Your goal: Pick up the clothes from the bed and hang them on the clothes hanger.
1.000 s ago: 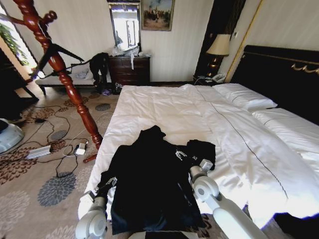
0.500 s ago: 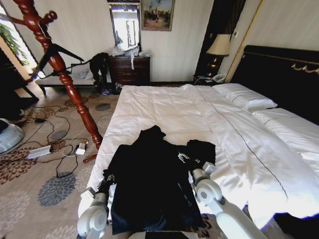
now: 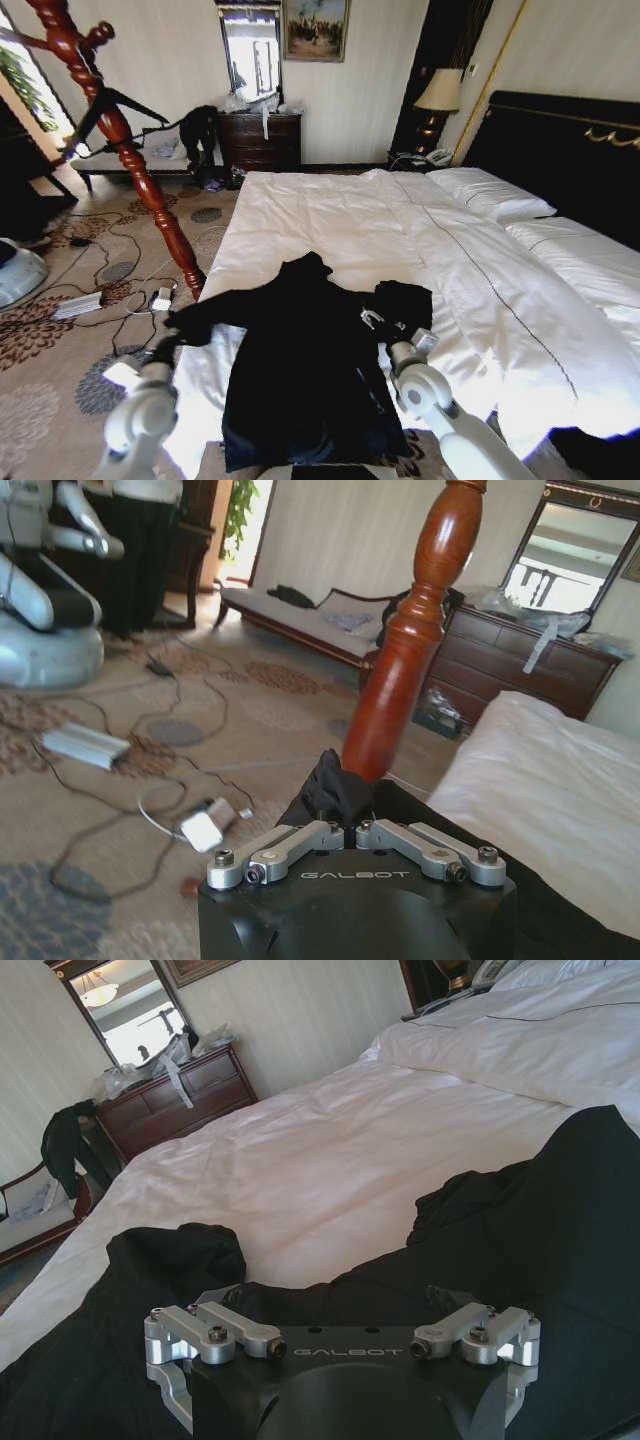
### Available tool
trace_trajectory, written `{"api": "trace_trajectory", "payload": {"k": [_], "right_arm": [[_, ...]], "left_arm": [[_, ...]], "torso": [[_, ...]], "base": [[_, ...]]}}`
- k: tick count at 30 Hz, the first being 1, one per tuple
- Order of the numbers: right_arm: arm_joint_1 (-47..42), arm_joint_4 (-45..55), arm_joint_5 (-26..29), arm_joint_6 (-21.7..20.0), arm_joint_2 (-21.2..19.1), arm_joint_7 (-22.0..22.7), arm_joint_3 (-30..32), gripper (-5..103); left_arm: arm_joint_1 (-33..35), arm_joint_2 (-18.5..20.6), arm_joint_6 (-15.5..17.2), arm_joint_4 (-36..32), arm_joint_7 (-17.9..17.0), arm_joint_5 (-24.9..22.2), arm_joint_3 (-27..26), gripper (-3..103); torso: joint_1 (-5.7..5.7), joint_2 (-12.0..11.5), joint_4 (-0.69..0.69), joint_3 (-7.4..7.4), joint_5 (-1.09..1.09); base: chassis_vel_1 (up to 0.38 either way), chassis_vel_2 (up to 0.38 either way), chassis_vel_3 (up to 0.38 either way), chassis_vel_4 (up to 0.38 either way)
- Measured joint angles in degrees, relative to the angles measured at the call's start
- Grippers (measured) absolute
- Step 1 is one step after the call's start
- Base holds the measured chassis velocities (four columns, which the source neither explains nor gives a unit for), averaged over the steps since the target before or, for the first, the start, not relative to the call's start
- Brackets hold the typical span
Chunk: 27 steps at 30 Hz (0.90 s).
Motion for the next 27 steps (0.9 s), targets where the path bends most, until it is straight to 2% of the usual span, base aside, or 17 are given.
{"api": "trace_trajectory", "payload": {"k": [5,9,11,12,13,14,16,17,19,23,24,26,27], "right_arm": [[-1.2,0.58,-0.34,0.0,0.01,0.0,0.28,100],[-2.17,0.95,-0.83,0.0,0.26,-0.03,0.55,100],[-2.68,1.16,-0.9,0.0,0.23,-0.08,0.93,100],[-2.8,1.22,-0.9,0.01,0.18,-0.15,1.06,100],[-2.92,1.25,-0.9,0.08,0.09,-0.24,1.25,100],[-2.92,1.25,-0.9,0.08,0.09,-0.24,1.25,100],[-2.96,1.26,-0.81,0.33,-0.02,-0.4,1.44,100],[-2.89,1.24,-0.74,0.4,-0.01,-0.42,1.42,100],[-2.68,1.1,-0.73,0.46,0.12,-0.44,1.25,100],[-1.76,0.49,-0.75,0.51,1.28,-0.45,0.26,100],[-1.76,0.49,-0.75,0.51,1.28,-0.45,0.26,100],[-1.19,0.04,-0.67,0.82,1.89,-0.46,0.29,100],[-0.95,-0.2,-0.55,0.96,1.94,-0.47,0.35,100]], "left_arm": [[-1.9,2.9,-0.16,3.57,0.96,2.77,-0.11,0],[-2.45,2.71,0.5,5.66,-0.64,3.81,0.65,0],[-2.33,1.8,1.07,5.99,-2.6,4.97,0.71,11],[-2.32,1.46,1.12,6.11,-3.08,6.14,0.54,11],[-2.39,1.23,1.11,6.2,-3.37,7.52,0.12,16],[-2.39,1.23,1.11,6.2,-3.37,7.52,0.12,16],[-2.88,1.57,0.87,5.91,-3.41,9.74,-1.81,26],[-2.78,2.25,0.92,4.99,-3.46,9.31,-2.51,32],[-2.38,3.0,1.02,3.93,-3.39,8.82,-3.05,32],[1.29,3.65,0.43,1.2,-1.45,9.25,-3.52,54],[1.29,3.65,0.43,1.2,-1.45,9.25,-3.52,54],[2.73,2.15,-0.55,0.68,-0.68,10.8,-2.58,64],[3.08,1.64,-0.89,0.41,-0.4,11.42,-2.22,64]], "torso": [[0.0,0.0,-0.01,0.0,0.01],[0.0,0.0,-0.01,0.0,0.0],[0.0,0.0,0.0,0.0,0.0],[0.0,0.0,0.0,0.0,0.0],[0.0,0.0,0.0,0.0,-0.01],[0.0,0.0,0.0,0.0,-0.01],[0.0,0.0,0.0,0.0,0.0],[0.0,0.0,0.0,0.0,0.0],[0.0,0.0,-0.01,0.0,0.02],[0.0,0.0,0.01,0.0,0.02],[0.0,0.0,0.01,0.0,0.02],[0.0,0.0,0.01,0.0,0.0],[0.0,0.0,0.0,0.0,0.0]], "base": [[0.0,0.0,0.0,0.0],[0.0,0.0,0.0,0.0],[0.0,0.0,0.0,0.0],[0.0,0.0,0.0,0.0],[0.0,0.0,0.0,0.0],[0.0,0.0,0.0,0.0],[0.0,0.0,0.0,0.0],[0.0,0.0,0.0,0.0],[0.0,0.0,0.0,0.0],[0.0,0.0,0.0,0.0],[0.0,0.0,0.0,0.0],[0.0,0.0,0.0,0.0],[0.0,0.0,0.0,0.0]]}}
